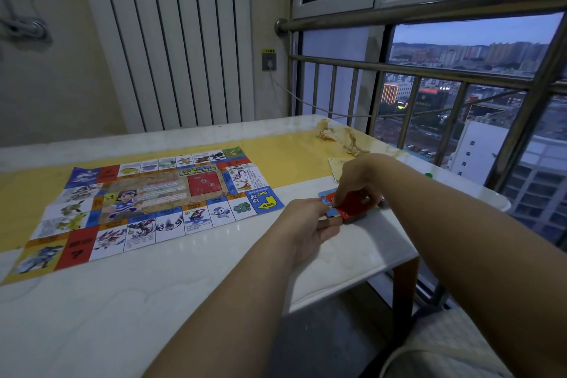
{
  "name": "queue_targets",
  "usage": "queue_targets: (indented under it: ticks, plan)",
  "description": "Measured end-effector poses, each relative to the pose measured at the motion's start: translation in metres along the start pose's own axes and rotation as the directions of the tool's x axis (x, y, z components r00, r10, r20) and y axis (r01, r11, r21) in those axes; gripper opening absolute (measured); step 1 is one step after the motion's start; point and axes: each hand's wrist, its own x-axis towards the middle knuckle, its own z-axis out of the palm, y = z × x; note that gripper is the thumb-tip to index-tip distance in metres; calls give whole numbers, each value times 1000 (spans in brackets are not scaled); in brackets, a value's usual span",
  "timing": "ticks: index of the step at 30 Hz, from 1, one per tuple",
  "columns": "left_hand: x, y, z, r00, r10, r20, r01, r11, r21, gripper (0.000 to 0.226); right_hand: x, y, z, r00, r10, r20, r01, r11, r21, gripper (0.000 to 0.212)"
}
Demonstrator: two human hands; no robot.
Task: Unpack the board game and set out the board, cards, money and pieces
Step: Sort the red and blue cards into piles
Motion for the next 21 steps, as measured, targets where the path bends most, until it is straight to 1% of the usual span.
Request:
queue_targets:
  ticks: [4,6,8,10,11,13,14,16,17,19,21]
  plan:
    - [0,1,-1,1000,-10,0,10,1000,-7,19,-1,2,1,1000,-3,-16,4,998,65,58]
    - [0,1,-2,1000,-13,8,13,1000,-21,17,0,3,3,1000,-23,-4,23,990,140,54]
    - [0,1,-2,1000,-9,13,10,999,-46,21,-2,0,7,998,-67,2,65,982,178,45]
    - [-1,1,-1,1000,-6,6,6,998,-56,28,-6,-5,12,993,-119,-3,119,983,143,36]
    - [-1,1,-1,1000,-2,-1,2,998,-58,30,-9,-8,13,989,-151,-4,150,980,134,34]
    - [-3,2,-1,999,14,-29,-16,997,-70,26,-18,-12,14,975,-221,6,216,960,175,35]
    - [-6,2,-3,998,27,-54,-31,996,-84,21,-23,-13,13,964,-265,12,256,941,222,36]
    - [-16,8,-10,994,48,-99,-64,985,-161,12,-36,-15,14,925,-380,17,353,873,336,38]
    - [-25,13,-17,994,53,-96,-73,972,-223,10,-44,-16,15,897,-442,19,397,822,408,38]
    - [-44,24,-33,996,89,-18,-90,947,-310,10,-62,-23,21,831,-556,9,448,681,579,35]
    - [-64,32,-51,987,143,74,-115,947,-301,25,-79,-33,33,768,-640,-24,469,536,702,34]
